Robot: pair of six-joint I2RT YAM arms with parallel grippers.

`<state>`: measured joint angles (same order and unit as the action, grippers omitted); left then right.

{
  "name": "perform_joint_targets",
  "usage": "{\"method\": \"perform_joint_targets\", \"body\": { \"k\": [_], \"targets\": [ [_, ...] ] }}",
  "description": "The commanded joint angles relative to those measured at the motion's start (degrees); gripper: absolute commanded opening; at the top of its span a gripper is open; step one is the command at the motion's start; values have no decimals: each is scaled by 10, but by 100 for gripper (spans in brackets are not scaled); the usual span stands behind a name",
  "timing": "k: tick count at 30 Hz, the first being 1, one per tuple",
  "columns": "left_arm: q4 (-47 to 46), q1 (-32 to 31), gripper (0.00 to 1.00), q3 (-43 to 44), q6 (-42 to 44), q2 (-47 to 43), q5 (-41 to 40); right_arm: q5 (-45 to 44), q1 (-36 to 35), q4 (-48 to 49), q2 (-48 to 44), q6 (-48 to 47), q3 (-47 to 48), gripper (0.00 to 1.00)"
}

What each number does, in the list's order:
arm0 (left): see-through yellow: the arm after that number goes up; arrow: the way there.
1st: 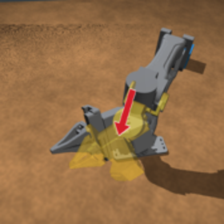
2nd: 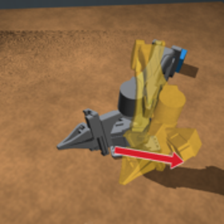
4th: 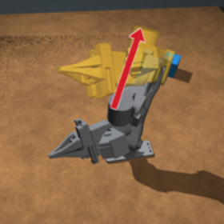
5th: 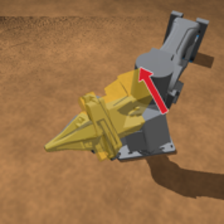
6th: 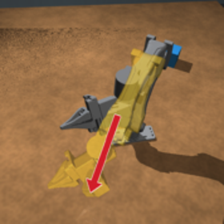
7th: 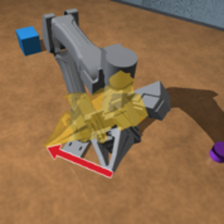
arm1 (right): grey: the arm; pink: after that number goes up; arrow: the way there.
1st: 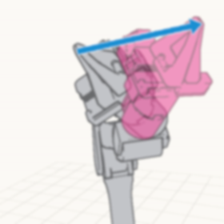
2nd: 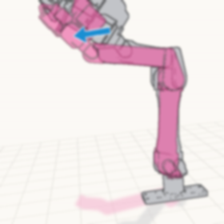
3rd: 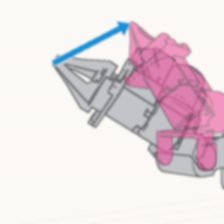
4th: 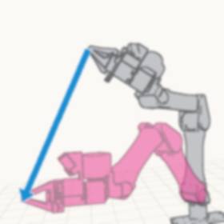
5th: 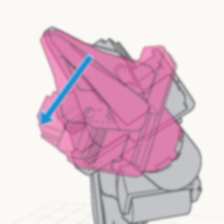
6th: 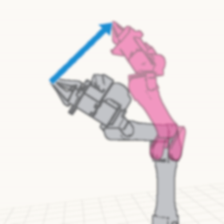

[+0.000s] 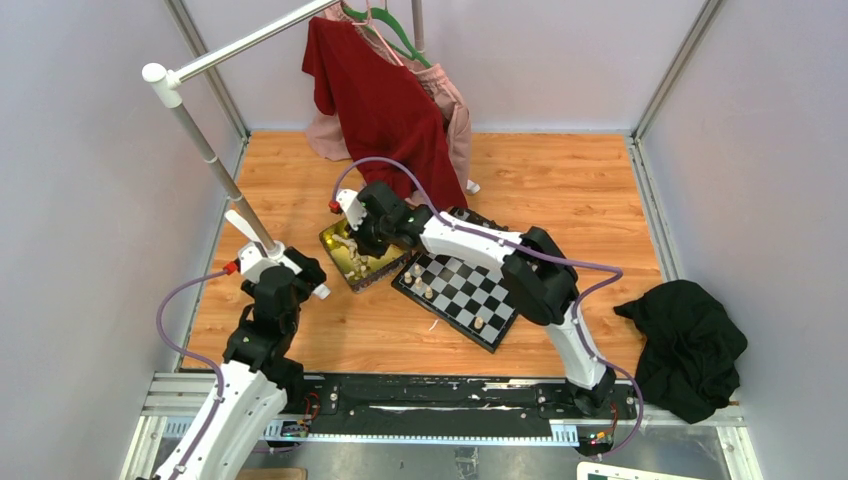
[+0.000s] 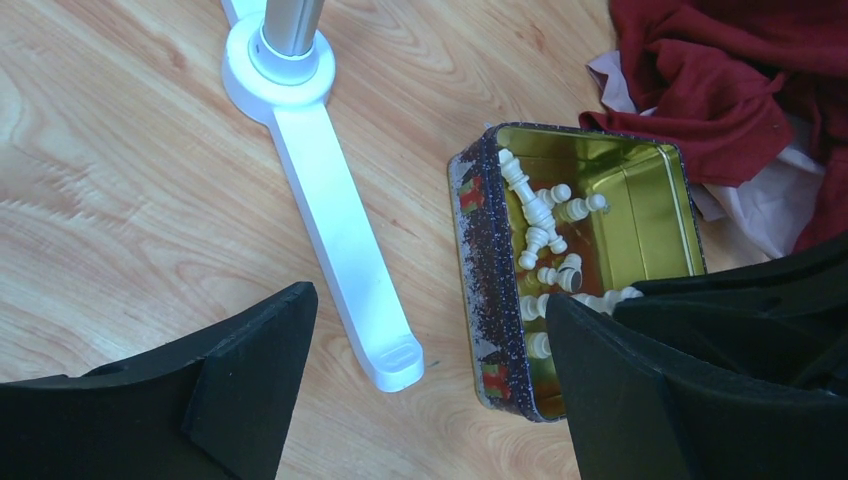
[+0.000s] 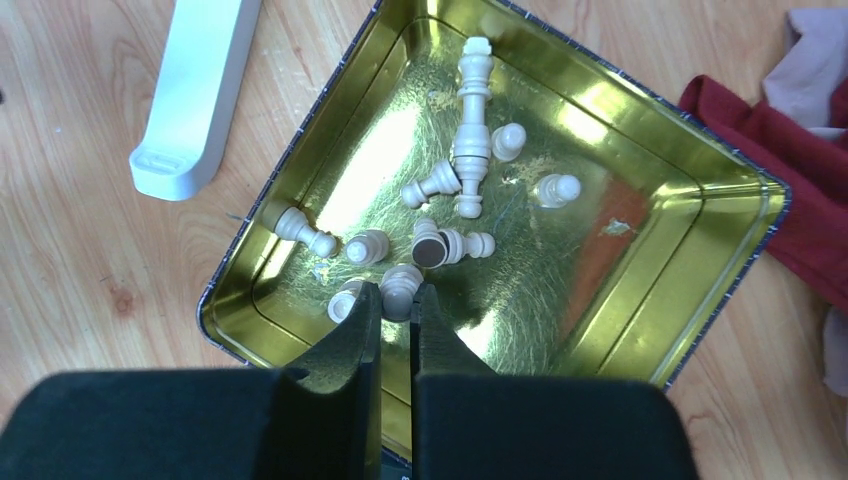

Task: Set up the chess pieces on the board
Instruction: Pick up the chess piece from the storage box, then place the chess piece on the chessboard.

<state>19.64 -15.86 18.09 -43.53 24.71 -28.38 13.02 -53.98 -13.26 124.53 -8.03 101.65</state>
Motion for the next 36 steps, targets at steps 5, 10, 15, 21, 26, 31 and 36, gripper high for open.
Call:
{"method": "perform_joint_targets", "body": {
  "k": [5, 10, 15, 21, 26, 31, 36],
  "targets": [
    [6, -1, 90, 16, -4, -9, -14, -21, 4, 33, -88, -10, -53, 0],
    [-3, -1, 90, 17, -3, 8, -11, -37, 2, 41, -146, -7, -105, 0],
    [-14, -1, 90, 16, 0, 25, -6, -80, -10, 50, -224, 6, -190, 0],
    [-26, -1, 90, 13, 0, 33, 7, -174, -39, 41, -337, 29, -313, 0],
    [-26, -1, 90, 15, 5, 35, 12, -229, -58, 34, -437, 58, -409, 0],
    [-26, -1, 90, 14, 5, 34, 14, -259, -66, 29, -491, 84, -468, 0],
    [-28, -1, 90, 14, 7, 35, 14, -263, -67, 27, -501, 112, -502, 0]
  ]
}}
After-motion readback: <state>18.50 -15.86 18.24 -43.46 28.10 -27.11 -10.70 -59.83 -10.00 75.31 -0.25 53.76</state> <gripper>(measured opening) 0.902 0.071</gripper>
